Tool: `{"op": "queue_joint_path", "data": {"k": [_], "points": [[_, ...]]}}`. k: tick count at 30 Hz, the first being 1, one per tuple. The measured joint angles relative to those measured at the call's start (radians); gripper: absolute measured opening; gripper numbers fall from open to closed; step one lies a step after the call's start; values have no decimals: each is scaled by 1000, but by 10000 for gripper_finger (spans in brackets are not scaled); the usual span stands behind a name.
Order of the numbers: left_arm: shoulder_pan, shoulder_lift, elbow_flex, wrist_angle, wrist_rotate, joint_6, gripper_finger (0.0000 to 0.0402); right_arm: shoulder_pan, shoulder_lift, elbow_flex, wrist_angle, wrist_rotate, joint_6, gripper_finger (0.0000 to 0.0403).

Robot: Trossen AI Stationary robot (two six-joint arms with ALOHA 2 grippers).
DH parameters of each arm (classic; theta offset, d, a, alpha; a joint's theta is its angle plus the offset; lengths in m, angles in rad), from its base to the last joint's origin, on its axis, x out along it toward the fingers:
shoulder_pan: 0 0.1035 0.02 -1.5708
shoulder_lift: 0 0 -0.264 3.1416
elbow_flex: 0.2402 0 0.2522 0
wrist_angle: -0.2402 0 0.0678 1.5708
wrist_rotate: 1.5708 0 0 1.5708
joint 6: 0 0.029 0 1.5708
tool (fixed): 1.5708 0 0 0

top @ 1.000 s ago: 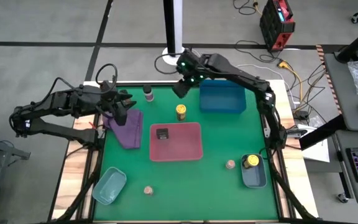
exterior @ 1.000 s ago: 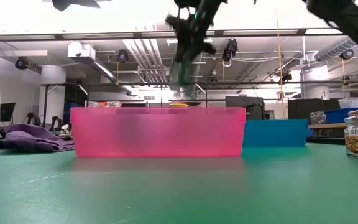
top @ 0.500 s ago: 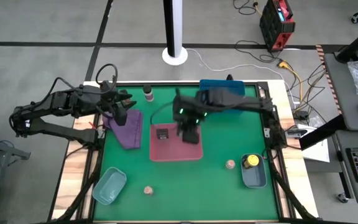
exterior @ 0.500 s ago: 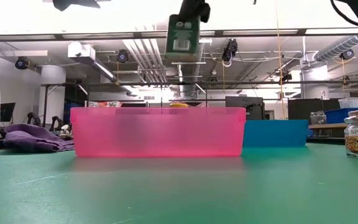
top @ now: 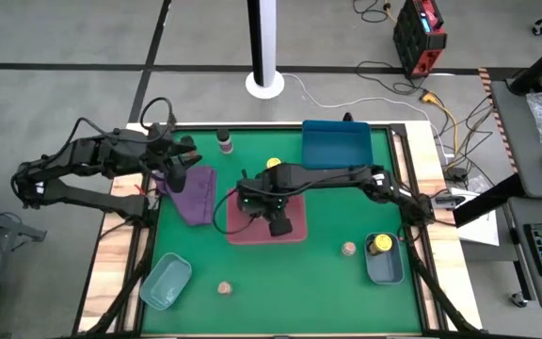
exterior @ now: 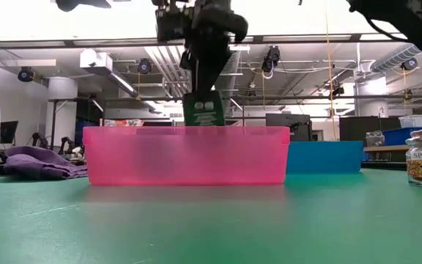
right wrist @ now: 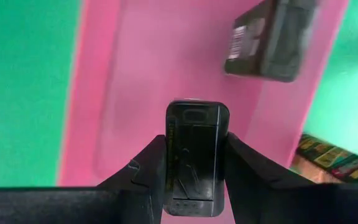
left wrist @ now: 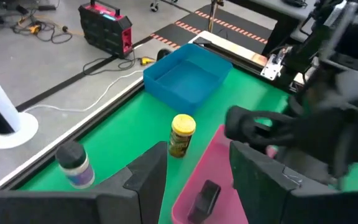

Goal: Sort spices by type
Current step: Put the black seasoning can into the pink bin

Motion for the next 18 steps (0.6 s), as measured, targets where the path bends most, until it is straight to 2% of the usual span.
{"op": "queue_joint_path", "data": {"k": [9, 12, 18], "points": [[-1, -71, 0, -22, -2, -35, 139, -62, -13, -25, 39, -25, 23, 119], [-1, -83, 0, -25, -3, -34, 133, -62, -21, -72, 67, -51, 58, 119], [-1, -90, 0, -25, -8, -12, 125, -40, -39, -173, 159, -26, 154, 119]]}}
